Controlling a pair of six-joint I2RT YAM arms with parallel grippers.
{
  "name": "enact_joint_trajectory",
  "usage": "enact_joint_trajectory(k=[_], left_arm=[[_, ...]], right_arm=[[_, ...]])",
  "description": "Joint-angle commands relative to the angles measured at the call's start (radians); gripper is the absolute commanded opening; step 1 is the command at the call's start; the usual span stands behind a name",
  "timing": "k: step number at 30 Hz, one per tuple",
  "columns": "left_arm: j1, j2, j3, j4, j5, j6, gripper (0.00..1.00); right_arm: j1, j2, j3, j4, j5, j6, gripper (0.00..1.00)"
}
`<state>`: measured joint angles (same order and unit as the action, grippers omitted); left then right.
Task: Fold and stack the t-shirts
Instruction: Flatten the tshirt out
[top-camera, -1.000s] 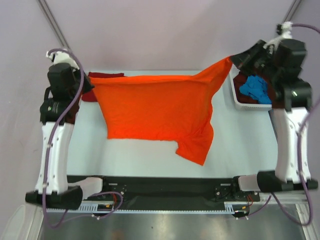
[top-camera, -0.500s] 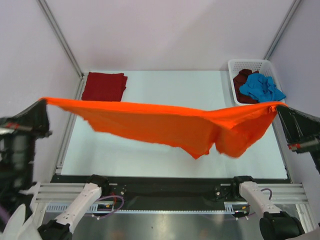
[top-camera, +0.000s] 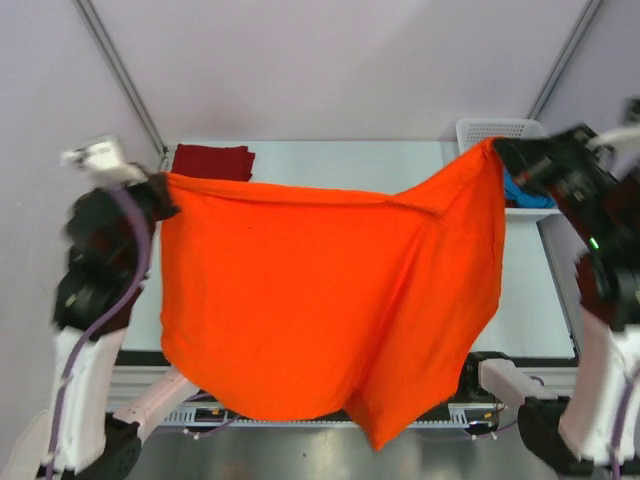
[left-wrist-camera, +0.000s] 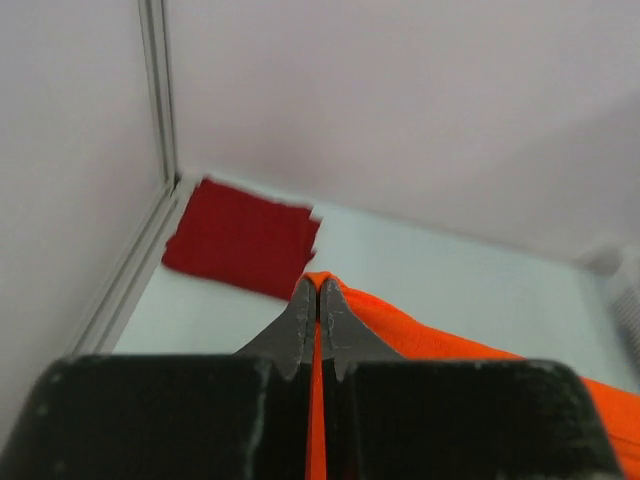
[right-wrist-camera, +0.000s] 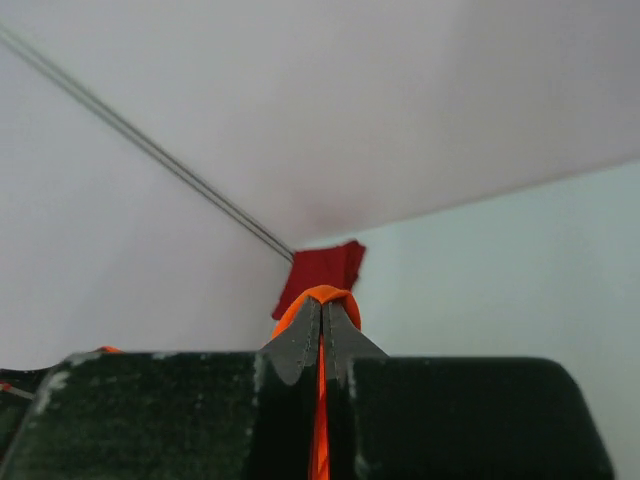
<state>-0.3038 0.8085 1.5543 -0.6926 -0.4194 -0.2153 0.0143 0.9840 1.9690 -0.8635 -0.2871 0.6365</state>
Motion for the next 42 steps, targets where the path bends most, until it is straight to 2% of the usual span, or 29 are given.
enact_joint_trajectory(k=[1,2,6,7,11,13,14,16,19,26,31,36,42], left_arm=[[-0.004,0.107,-0.173,0.062,-0.044,0.04,0.0],[0.0,0.122,-0.26,0.112,-0.045,0.015,0.0],[0.054,0.273,-0.376,0.194,0.025,-0.045,0.0],[0.069,0.358,-0.384,0.202,0.039,-0.055,0.0],[0.112,0.562,-0.358,0.272,0.039,-0.047,0.0],[0.161,0.647,-0.335,0.298,0.047,-0.052,0.0],[0.182,0.726,-0.301,0.295,0.11,-0.062,0.0],[0.218,0.794,-0.252,0.268,0.136,-0.073,0.0],[0.227,0.892,-0.195,0.274,0.171,-0.061,0.0],[0.247,1.018,-0.07,0.237,0.211,-0.05,0.0],[0.294,1.041,-0.008,0.203,0.223,-0.055,0.0],[0.301,1.052,0.007,0.167,0.275,-0.049,0.0],[0.301,1.038,-0.011,0.114,0.303,-0.055,0.0]], right_arm=[[-0.007,0.157,-0.143,0.167,-0.01,-0.02,0.0],[-0.007,0.182,-0.171,0.181,-0.014,-0.024,0.0],[-0.007,0.336,-0.284,0.27,-0.005,-0.113,0.0],[-0.007,0.366,-0.327,0.308,-0.004,-0.13,0.0],[-0.007,0.597,-0.378,0.374,-0.026,-0.182,0.0],[-0.004,0.659,-0.395,0.432,-0.04,-0.182,0.0],[0.001,0.682,-0.406,0.448,-0.041,-0.185,0.0],[0.013,0.755,-0.395,0.466,-0.037,-0.186,0.0],[0.019,0.846,-0.342,0.474,-0.049,-0.149,0.0],[0.03,0.995,-0.141,0.411,-0.07,-0.057,0.0],[0.033,1.067,-0.027,0.345,-0.09,-0.041,0.0],[0.03,1.073,0.005,0.294,-0.093,-0.025,0.0],[0.018,1.059,0.025,0.121,-0.119,-0.004,0.0]])
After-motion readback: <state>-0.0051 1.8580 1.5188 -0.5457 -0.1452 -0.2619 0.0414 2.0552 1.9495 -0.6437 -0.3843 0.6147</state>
